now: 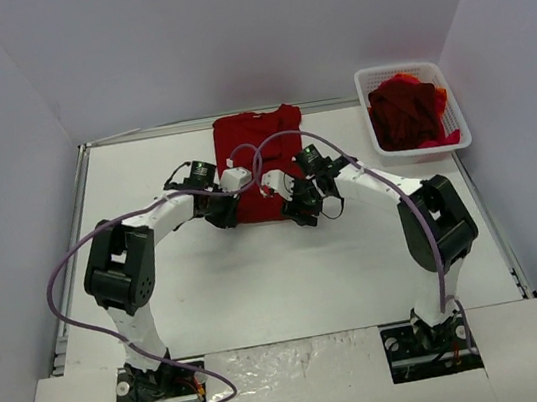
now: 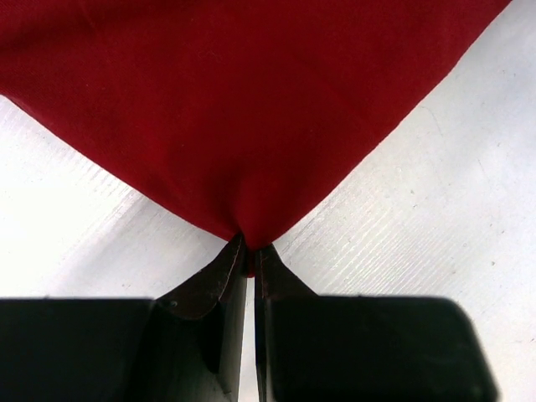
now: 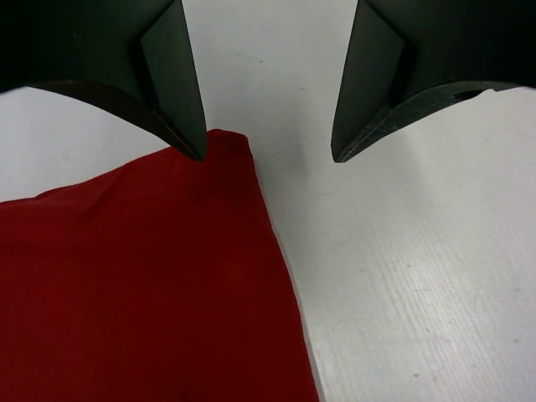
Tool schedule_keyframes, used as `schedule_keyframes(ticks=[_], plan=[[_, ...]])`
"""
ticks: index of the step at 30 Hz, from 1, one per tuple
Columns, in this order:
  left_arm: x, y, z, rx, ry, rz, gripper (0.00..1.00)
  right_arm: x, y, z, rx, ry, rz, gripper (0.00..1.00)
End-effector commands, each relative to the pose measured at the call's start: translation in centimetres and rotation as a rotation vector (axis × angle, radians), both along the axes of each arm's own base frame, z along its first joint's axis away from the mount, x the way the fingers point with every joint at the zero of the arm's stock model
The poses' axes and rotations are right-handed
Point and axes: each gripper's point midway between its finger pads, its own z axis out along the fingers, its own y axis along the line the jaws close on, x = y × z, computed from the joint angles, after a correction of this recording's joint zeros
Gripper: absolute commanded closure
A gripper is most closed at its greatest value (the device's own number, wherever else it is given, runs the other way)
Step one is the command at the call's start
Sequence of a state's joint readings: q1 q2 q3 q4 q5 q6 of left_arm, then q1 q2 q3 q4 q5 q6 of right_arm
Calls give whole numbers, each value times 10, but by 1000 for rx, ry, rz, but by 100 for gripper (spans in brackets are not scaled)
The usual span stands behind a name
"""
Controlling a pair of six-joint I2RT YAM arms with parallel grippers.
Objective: Fold and stack the t-shirts
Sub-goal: Grab one side of the 2/3 rectangular tshirt with both arms
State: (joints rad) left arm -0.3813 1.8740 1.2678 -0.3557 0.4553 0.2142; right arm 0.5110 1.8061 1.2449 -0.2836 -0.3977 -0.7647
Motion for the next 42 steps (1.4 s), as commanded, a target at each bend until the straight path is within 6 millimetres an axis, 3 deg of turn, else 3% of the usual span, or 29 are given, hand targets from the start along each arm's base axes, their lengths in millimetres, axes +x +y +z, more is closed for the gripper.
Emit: schedule_keyframes(ticks=[1, 17, 18, 22, 26, 35, 42], plan=[[3, -4, 22, -18, -33, -10, 98, 5, -12, -22, -51, 8, -11, 43], [1, -2, 14, -8, -20, -11, 97, 9, -14, -59, -86, 67, -12, 46], [2, -2, 13, -9, -19, -12, 98, 10, -17, -61, -91, 70, -18, 49], [0, -3, 14, -11, -13, -21, 98, 15, -27, -63, -87, 83, -50, 85], [-1, -3, 19, -14, -13, -26, 98, 17, -36, -58, -81, 76, -77, 99], [-14, -9, 36, -62, -22, -67, 98, 4, -36, -34, -47, 107, -77, 100], [-42, -1, 44, -39, -2, -116, 98, -31, -32, -10, -31, 177, -34, 100]])
